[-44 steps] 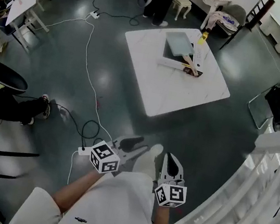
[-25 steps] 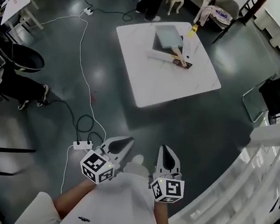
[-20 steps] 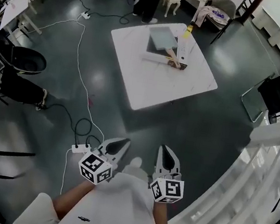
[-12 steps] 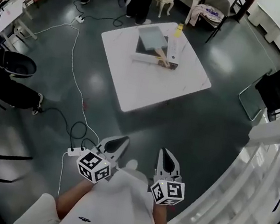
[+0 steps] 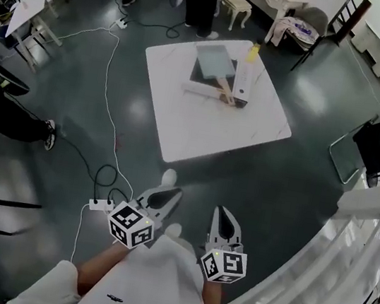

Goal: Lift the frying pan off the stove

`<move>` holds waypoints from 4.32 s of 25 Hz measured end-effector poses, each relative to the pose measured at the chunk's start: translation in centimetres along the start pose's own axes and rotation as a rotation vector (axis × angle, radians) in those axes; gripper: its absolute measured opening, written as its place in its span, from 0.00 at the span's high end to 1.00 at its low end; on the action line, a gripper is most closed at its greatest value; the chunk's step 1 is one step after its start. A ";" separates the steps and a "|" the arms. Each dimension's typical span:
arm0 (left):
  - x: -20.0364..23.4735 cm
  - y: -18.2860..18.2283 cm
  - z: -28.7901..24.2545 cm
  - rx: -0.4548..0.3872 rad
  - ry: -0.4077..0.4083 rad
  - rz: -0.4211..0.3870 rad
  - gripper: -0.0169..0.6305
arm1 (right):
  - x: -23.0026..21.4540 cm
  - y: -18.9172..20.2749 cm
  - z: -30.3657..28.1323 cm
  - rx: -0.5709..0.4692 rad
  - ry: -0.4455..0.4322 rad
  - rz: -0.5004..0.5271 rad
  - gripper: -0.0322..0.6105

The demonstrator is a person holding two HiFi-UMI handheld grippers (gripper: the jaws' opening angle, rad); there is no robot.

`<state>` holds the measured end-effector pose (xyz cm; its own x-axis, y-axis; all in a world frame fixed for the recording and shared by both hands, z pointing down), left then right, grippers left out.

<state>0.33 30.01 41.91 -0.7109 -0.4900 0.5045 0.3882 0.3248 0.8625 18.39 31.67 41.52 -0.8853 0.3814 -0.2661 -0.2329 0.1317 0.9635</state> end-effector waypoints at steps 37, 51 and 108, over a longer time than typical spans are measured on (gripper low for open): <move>20.9 -11.8 -24.8 0.125 0.247 0.198 0.96 | -6.0 -1.9 -31.6 0.002 0.174 0.085 0.95; 25.1 -9.0 -30.8 0.196 0.165 0.321 0.96 | -9.4 0.1 -36.2 0.088 0.129 0.110 0.95; 31.3 2.8 -45.1 0.249 0.173 0.871 0.81 | -18.4 10.4 -42.4 0.284 -0.005 0.246 0.77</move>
<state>5.67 -20.91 61.95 -0.1212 -0.0986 0.9877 0.5934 0.7905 0.1517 15.19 -12.75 57.66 -0.8988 0.4374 -0.0284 0.1079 0.2835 0.9529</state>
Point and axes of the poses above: the fingertips, and each gripper's own axes: z backward along the fingers, x to its left, y out of its underside, the point moved 6 cm from there along z, backward along the fingers, and after that the axes turned 13 degrees about -x, right-handed, at the moved point
